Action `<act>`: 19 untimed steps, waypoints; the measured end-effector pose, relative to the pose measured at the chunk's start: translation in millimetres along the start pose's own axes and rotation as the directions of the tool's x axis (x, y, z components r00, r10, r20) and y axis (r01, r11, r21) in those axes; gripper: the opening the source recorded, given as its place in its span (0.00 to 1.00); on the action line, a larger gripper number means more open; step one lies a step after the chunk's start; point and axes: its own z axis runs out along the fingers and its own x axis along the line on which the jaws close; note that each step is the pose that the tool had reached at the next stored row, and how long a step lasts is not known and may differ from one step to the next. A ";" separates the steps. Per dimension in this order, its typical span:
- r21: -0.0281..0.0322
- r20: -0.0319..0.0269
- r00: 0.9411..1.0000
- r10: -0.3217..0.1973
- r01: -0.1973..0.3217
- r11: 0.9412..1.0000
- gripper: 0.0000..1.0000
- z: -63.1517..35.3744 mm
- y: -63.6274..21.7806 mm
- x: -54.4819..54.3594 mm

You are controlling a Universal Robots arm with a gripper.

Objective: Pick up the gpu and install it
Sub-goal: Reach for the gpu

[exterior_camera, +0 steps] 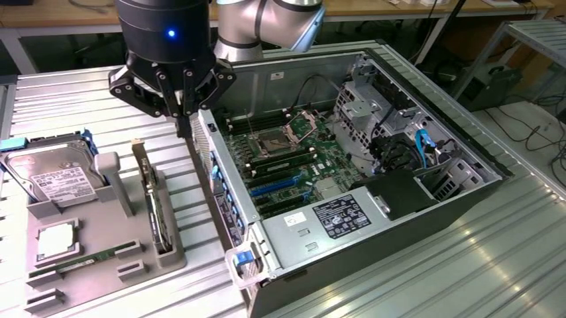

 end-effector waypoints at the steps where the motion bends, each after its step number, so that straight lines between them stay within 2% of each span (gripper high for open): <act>1: 0.000 0.000 1.000 0.000 0.000 1.000 0.11 0.0 0.0 0.5; 19: 0.000 -0.001 1.000 -0.002 0.002 1.000 0.11 -0.1 -0.6 11.2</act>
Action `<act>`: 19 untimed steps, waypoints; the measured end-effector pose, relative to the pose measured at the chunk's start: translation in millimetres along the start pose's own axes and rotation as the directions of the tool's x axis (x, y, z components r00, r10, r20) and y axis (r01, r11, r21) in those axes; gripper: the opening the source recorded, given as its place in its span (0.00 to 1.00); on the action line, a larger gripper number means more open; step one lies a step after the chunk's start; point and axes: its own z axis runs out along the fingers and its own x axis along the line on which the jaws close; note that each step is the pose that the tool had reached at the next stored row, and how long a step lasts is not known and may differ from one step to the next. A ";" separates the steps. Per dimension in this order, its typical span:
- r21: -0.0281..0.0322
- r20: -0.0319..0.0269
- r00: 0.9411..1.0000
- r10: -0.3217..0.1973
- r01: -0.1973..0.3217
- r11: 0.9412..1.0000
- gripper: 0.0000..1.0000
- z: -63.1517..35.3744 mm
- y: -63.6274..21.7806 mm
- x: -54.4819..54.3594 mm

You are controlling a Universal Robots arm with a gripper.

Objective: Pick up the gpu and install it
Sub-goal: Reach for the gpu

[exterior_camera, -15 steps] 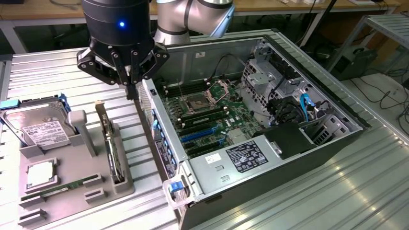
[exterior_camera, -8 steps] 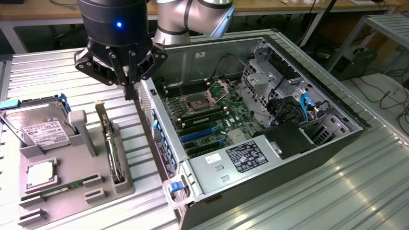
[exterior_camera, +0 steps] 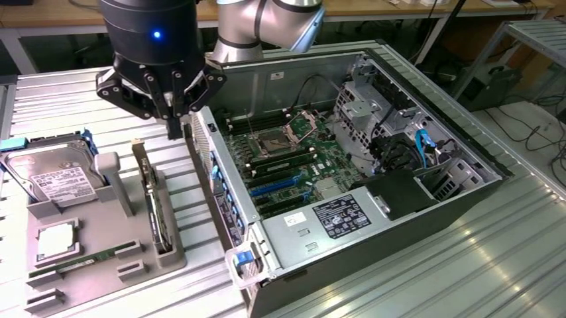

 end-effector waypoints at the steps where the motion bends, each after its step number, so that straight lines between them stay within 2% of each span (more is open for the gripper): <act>1: 0.000 0.000 1.000 0.000 0.000 1.000 0.11 0.0 -0.1 0.9; 19: 0.000 -0.001 1.000 -0.008 0.008 1.000 0.11 -0.1 -2.7 24.1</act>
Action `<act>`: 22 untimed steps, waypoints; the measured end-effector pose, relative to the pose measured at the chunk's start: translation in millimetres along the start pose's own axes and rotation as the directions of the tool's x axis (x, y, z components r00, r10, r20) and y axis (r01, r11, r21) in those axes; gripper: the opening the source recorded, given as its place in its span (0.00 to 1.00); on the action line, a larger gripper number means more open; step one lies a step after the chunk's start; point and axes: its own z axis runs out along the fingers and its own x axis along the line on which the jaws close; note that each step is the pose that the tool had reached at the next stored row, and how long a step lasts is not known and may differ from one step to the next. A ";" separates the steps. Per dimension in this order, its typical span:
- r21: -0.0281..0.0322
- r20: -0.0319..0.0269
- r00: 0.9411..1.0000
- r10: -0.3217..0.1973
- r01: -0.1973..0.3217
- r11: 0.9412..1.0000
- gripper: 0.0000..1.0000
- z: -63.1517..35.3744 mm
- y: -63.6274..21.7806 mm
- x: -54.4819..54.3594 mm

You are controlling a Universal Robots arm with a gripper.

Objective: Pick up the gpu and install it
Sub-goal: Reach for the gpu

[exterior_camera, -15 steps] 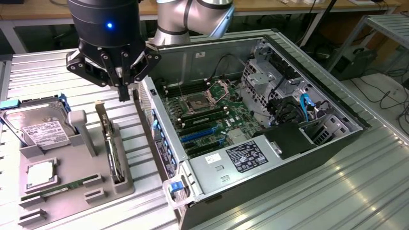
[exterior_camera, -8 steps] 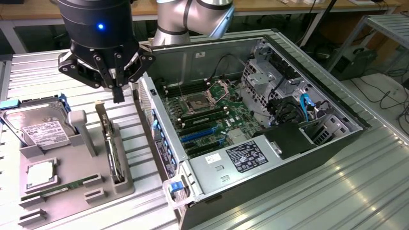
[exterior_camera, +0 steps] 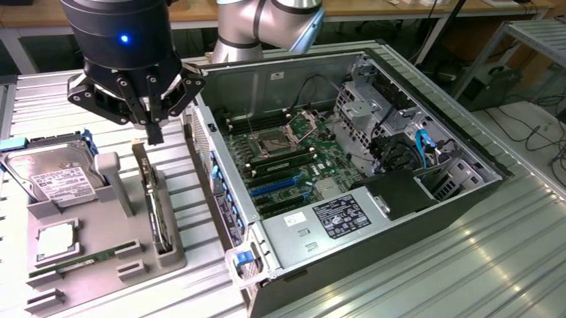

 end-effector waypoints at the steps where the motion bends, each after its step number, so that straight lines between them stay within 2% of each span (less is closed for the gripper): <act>1: 0.000 0.000 1.000 0.000 0.000 1.000 0.11 0.0 -0.1 1.1; 15: 0.000 -0.002 1.000 -0.006 0.006 1.000 0.11 0.4 -1.5 15.6; 22: 0.000 -0.003 1.000 -0.008 0.008 1.000 0.11 0.6 -2.0 26.9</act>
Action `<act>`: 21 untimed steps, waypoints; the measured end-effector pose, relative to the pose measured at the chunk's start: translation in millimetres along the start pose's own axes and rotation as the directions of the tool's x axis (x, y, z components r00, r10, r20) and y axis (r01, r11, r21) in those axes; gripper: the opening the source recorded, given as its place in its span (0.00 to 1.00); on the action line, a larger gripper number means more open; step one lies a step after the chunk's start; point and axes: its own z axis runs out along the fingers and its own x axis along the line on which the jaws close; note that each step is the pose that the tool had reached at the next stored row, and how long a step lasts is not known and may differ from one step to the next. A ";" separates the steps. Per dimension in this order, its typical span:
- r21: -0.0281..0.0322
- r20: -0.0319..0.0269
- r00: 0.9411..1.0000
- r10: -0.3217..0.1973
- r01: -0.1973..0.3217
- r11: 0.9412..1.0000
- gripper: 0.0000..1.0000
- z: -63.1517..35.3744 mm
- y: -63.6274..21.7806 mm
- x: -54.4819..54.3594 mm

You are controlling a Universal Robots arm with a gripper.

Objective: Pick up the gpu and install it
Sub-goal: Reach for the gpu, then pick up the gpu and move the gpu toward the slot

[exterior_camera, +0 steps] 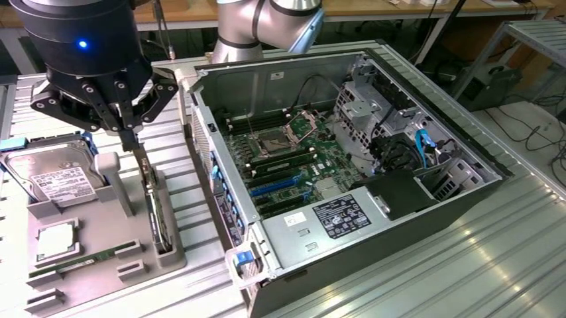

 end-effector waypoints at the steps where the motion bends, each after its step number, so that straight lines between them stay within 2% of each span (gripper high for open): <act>1: 0.000 0.000 1.000 0.000 0.000 1.000 0.11 0.0 -0.1 1.6; 5: 0.000 0.000 1.000 -0.004 0.004 1.000 0.11 0.0 -0.7 11.1; 20: 0.000 0.000 1.000 -0.004 0.004 1.000 0.11 0.0 -0.8 11.5; 21: 0.000 0.000 1.000 -0.004 0.004 1.000 0.17 0.0 -0.8 11.5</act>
